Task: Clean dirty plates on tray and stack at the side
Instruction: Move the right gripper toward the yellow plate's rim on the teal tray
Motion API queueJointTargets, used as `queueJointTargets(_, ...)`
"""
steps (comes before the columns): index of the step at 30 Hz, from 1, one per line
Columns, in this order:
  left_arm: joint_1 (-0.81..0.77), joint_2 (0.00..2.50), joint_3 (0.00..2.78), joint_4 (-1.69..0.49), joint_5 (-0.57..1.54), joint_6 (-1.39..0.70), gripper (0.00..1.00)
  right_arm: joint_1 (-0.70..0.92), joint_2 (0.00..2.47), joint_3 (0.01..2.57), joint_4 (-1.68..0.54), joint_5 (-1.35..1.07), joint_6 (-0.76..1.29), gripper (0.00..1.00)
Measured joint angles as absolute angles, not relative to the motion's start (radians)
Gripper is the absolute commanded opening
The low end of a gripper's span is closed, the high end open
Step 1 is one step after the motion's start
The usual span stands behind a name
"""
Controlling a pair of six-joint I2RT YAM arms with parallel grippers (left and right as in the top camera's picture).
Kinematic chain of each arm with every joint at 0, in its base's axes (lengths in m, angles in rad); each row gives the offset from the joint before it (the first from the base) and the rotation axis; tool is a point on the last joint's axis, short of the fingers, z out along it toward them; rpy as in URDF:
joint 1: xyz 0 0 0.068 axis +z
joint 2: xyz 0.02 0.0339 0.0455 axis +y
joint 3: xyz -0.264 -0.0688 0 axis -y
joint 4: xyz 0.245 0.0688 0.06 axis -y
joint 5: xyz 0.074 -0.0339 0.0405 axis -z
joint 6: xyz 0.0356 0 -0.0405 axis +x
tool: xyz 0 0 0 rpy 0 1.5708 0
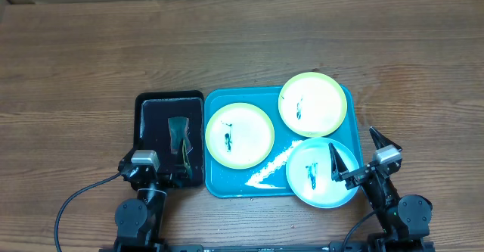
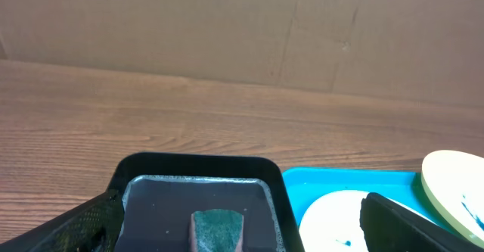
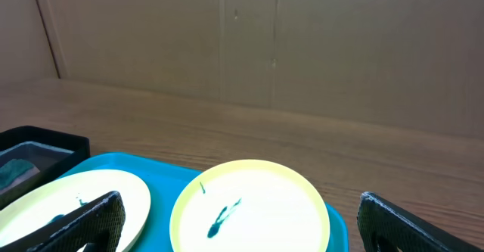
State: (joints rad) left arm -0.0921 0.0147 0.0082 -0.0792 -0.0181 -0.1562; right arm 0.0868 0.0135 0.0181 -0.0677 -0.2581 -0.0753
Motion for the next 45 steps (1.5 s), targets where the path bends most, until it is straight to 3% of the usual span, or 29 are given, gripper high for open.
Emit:
queueJointTargets(9, -0.092, 0.015, 0.008, -0.079, -0.019, -0.156, 1.00, 0.087, 0.014, 0.018, -0.064, -0.247, -0.065, 1.00)
queueJointTargets(18, -0.092, 0.015, 0.008, -0.079, -0.019, -0.156, 1.00, 0.087, 0.014, 0.018, -0.072, -0.267, 0.143, 1.00)
queueJointTargets(28, -0.092, 0.015, 0.008, -0.079, -0.018, -0.156, 1.00, 0.087, 0.041, 0.108, -0.289, -0.296, 0.221, 1.00)
queueJointTargets(38, -0.092, 0.015, 0.008, -0.079, -0.018, -0.156, 1.00, 0.087, 0.260, 0.348, -0.408, -0.305, 0.232, 1.00)
queueJointTargets(45, -0.092, 0.015, 0.008, -0.079, -0.018, -0.156, 1.00, 0.087, 0.530, 0.556, -0.610, -0.307, 0.235, 1.00)
